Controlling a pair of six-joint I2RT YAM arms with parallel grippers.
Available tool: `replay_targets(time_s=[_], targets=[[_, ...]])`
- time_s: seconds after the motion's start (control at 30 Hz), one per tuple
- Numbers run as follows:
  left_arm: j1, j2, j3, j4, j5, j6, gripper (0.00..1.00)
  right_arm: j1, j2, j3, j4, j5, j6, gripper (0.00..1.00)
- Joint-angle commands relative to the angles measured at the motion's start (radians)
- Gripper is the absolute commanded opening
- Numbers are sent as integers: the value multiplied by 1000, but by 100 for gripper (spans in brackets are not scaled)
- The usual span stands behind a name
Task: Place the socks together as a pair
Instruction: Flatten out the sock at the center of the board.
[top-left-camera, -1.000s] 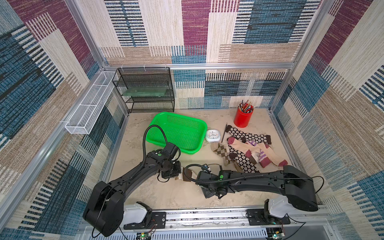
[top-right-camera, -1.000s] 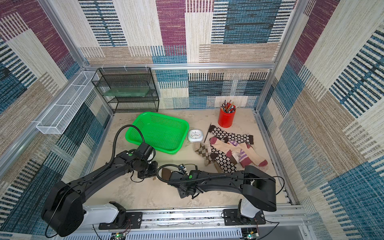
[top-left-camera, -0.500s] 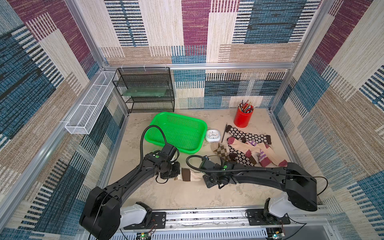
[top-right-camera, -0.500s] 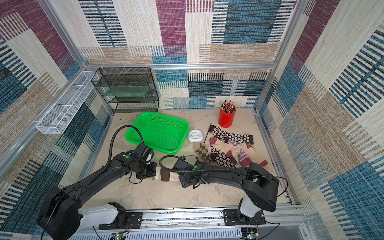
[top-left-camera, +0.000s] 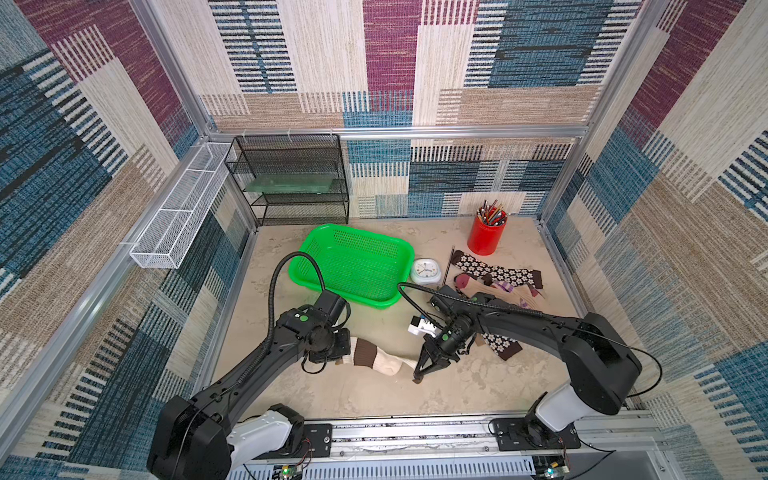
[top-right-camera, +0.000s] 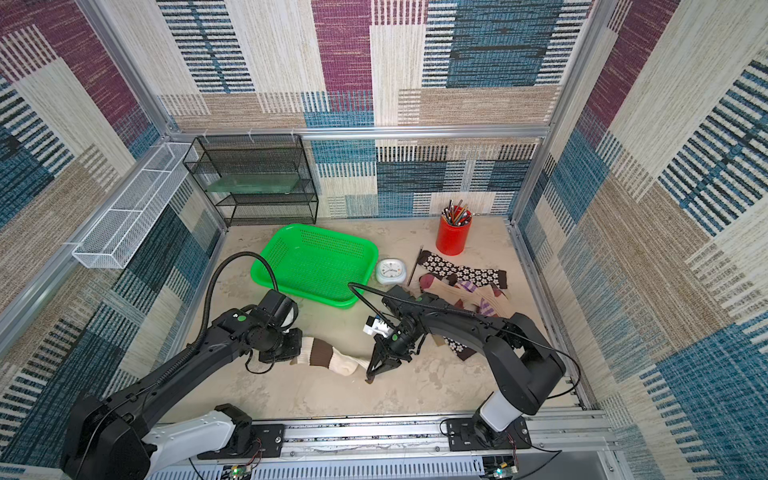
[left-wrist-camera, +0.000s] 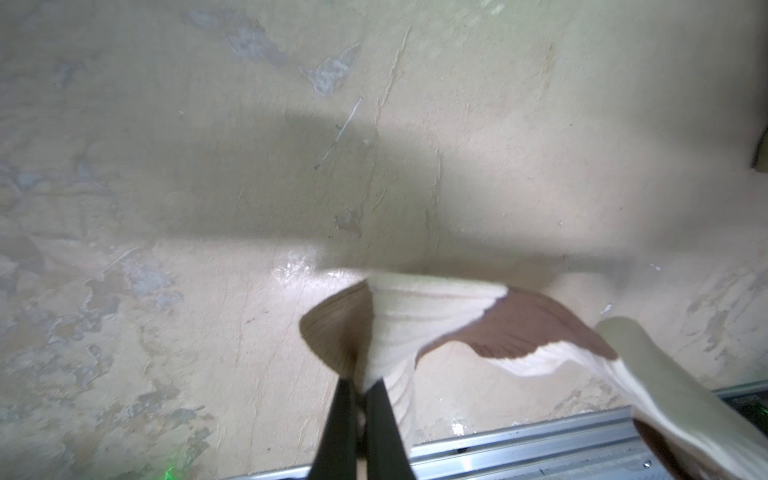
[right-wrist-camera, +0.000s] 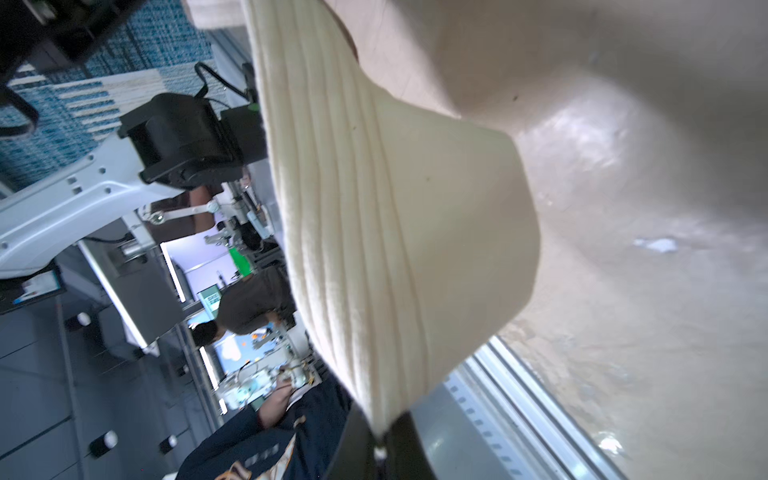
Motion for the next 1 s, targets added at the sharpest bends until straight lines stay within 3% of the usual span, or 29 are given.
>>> replay_targets(time_s=[0.0,0.2,0.37,0.43,0.53,0.63,0.8,0.97], targets=[[6,12,31,-32,-68,52,5,-39,37,-34,-54,-100,-31,4],[10,103,30,42,-43,73,5,-102,200,61,-71,87,-35,11],[12,166,34,65,-35,98,5,-120,244,174,-95,331,18,18],[12,179,38,66,-28,108,5,-131,239,203,-92,393,39,37],[13,195,48,56,-23,120,5,-142,219,255,-108,506,59,48],[14,207,50,58,-13,124,4,-138,198,299,-135,603,57,47],[20,232,53,55,-6,130,5,-31,80,310,-125,739,91,45],[36,239,58,46,-6,140,5,81,-10,201,-24,723,196,20]])
